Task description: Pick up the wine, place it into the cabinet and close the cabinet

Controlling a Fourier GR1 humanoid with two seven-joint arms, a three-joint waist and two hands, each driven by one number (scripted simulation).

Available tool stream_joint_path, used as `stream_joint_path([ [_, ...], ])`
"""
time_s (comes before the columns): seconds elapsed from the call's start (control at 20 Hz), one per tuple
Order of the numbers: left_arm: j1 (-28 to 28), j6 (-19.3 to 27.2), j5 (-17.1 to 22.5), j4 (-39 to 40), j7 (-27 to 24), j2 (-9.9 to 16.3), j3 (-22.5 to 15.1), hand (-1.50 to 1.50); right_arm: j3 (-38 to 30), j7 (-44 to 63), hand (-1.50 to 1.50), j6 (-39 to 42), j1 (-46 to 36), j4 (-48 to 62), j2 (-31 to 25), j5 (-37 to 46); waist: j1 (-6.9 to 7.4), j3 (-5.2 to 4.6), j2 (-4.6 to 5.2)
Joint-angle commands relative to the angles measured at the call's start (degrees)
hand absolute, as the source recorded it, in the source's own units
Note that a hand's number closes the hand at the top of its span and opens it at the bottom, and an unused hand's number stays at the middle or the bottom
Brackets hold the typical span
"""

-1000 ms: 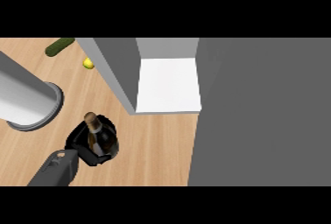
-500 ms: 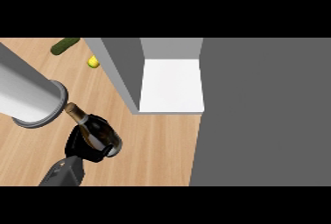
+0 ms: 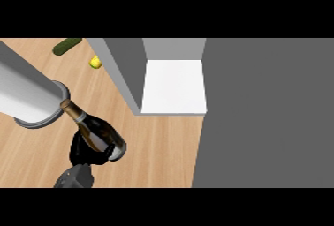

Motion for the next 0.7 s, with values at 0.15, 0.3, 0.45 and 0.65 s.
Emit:
stream_joint_path([
  [0.15,5.9,7.5,5.4,-15.2,3.3,-2.9,-15.0,1.50,-0.8,2.2,-1.50,-0.5,-1.1,-1.9,0.2,-2.6,-0.09,0.00,-0.07],
  [0.3,8.9,13.0,7.8,-20.0,4.3,-2.9,-21.4,1.50,-3.3,1.6,-1.50,2.1,1.4,-4.3,-1.4,-6.3,-0.45,0.00,0.00],
  [0.45,10.1,16.7,7.2,-27.9,10.6,-3.0,-22.5,1.50,-2.1,5.5,-1.50,-0.1,0.1,-6.0,-0.5,-4.4,-0.33,-0.02,0.02],
  [0.65,12.3,27.5,12.1,-31.7,8.0,-3.0,-35.0,1.50,-1.1,-1.2,-1.50,1.2,-2.4,1.5,0.7,-2.1,-0.34,-0.04,0.14],
])
